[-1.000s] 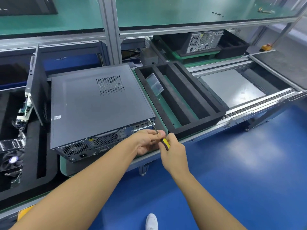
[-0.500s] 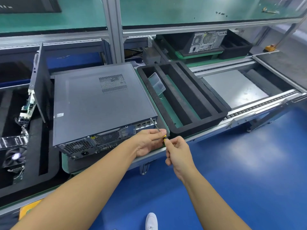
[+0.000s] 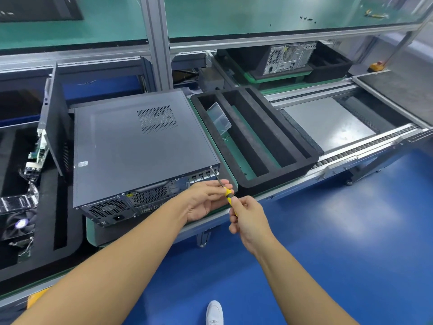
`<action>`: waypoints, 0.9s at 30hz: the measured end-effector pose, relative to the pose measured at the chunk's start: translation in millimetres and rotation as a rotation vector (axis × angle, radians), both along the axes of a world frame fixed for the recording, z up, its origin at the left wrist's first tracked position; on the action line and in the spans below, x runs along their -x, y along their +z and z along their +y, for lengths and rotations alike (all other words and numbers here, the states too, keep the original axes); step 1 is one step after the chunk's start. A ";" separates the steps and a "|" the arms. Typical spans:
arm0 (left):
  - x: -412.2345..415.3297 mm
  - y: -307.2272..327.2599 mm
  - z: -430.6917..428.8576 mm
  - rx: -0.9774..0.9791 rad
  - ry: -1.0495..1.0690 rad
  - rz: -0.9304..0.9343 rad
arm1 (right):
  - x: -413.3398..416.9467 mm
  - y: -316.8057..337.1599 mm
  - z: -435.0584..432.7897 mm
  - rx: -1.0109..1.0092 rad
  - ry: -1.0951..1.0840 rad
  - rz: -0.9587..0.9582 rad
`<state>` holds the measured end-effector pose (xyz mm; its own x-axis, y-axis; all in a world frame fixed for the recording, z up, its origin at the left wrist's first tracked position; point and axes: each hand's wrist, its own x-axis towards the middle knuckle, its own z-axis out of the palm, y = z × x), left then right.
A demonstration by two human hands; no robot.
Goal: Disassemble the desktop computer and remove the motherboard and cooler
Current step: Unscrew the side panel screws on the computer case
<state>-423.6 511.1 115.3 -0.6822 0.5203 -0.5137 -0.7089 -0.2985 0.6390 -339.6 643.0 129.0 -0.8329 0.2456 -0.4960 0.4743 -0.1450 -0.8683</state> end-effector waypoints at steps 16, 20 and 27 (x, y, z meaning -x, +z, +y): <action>-0.8 2.9 1.1 -0.051 0.023 -0.025 | 7.0 4.7 1.1 0.104 -0.028 -0.030; 2.0 6.6 6.9 0.025 0.082 -0.057 | 3.7 0.8 -2.9 -0.100 -0.068 0.104; 20.2 5.1 21.2 0.144 0.566 -0.205 | 0.7 -5.1 -15.6 -0.288 -0.106 0.122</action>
<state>-443.8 532.3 120.4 -0.7119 0.0222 -0.7019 -0.5788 -0.5847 0.5685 -340.3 627.4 123.8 -0.8440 0.4501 -0.2917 0.3596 0.0713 -0.9304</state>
